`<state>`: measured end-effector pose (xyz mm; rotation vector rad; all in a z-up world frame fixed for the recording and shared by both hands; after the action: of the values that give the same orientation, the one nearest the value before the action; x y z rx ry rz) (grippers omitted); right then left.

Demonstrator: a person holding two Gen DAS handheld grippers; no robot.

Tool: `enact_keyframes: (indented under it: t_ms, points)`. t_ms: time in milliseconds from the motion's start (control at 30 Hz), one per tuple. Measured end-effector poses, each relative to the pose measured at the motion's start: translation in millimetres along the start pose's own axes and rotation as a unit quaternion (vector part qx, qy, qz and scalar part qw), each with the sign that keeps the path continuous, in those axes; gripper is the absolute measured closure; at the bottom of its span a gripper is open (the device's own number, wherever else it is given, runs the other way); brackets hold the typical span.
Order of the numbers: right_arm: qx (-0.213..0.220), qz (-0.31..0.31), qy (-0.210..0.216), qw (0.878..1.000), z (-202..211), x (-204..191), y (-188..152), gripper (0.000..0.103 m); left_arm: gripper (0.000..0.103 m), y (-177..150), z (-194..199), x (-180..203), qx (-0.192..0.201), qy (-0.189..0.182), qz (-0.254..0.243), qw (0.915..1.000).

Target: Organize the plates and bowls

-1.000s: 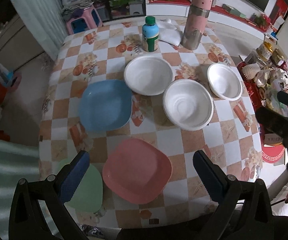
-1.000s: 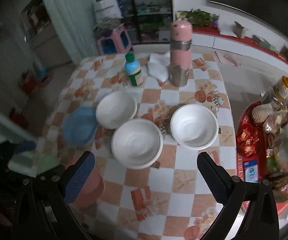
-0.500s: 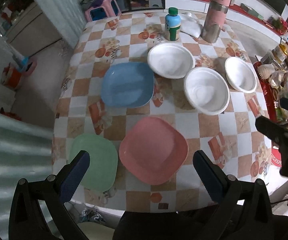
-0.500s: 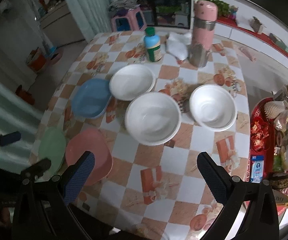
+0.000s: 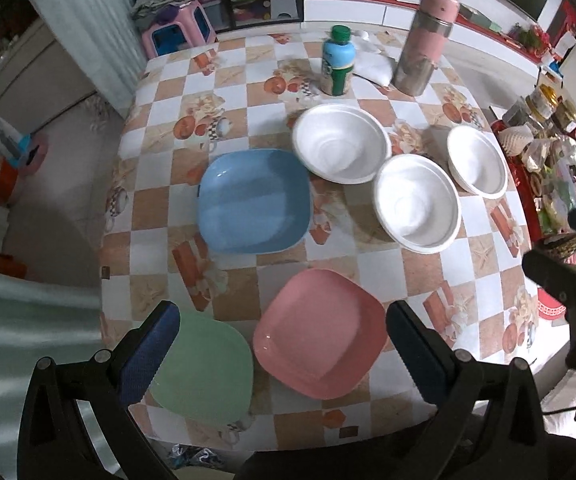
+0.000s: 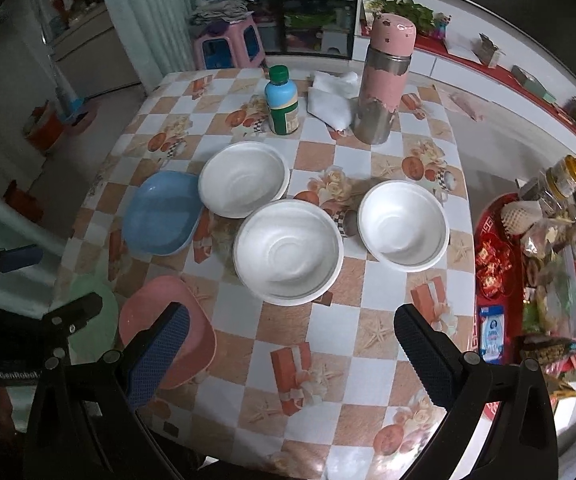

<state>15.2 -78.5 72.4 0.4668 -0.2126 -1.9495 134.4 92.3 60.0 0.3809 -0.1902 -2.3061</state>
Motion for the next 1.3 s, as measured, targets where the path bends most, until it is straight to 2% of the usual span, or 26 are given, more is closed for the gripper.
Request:
enact_keyframes:
  t_ms: [133, 300, 533, 700, 833, 1300]
  points:
    - [-0.019, -0.001, -0.003, 1.0, -5.8, -14.5, 1.5, 0.0, 0.0, -1.4, -6.8, -16.2, -0.006, 0.002, 0.006, 1.0]
    - [-0.029, 0.004, -0.02, 0.999, -9.0, -33.9, 2.0, 0.0, 0.0, -4.6, -7.3, -24.1, -0.001, 0.006, -0.015, 0.9999]
    - [-0.03, 0.005, -0.047, 0.998, -6.8, -46.1, 1.7, 0.0, 0.0, -1.3, 2.1, -31.6, 0.039, -0.053, -0.015, 0.9977]
    - [-0.049, -0.008, -0.055, 0.997, -12.4, -43.0, -6.5, 0.0, 0.0, -2.1, 0.0, -23.3, 0.036, -0.087, -0.028, 0.9952]
    - [-0.051, -0.009, -0.058, 0.997, -12.7, -41.8, -8.4, 0.0, 0.0, -2.7, -4.1, -18.4, 0.023, -0.079, -0.037, 0.9959]
    - [-0.052, -0.023, -0.061, 0.997, -13.4, -32.7, -7.5, 0.0, 0.0, 0.0, -14.7, -36.0, 0.004, -0.076, 0.003, 0.9971]
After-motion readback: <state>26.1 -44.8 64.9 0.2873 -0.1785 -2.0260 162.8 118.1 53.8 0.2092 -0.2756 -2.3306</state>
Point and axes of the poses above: each gripper's, at about its wrist camera, not at the fingertips, and z roughly against the way its jaws point, x to its right, y to its top, the point moved 2 cm from there along -z, roughly the way its jaws point, and after that the axes turned 10 degrees about y, right-handed, at the moved point
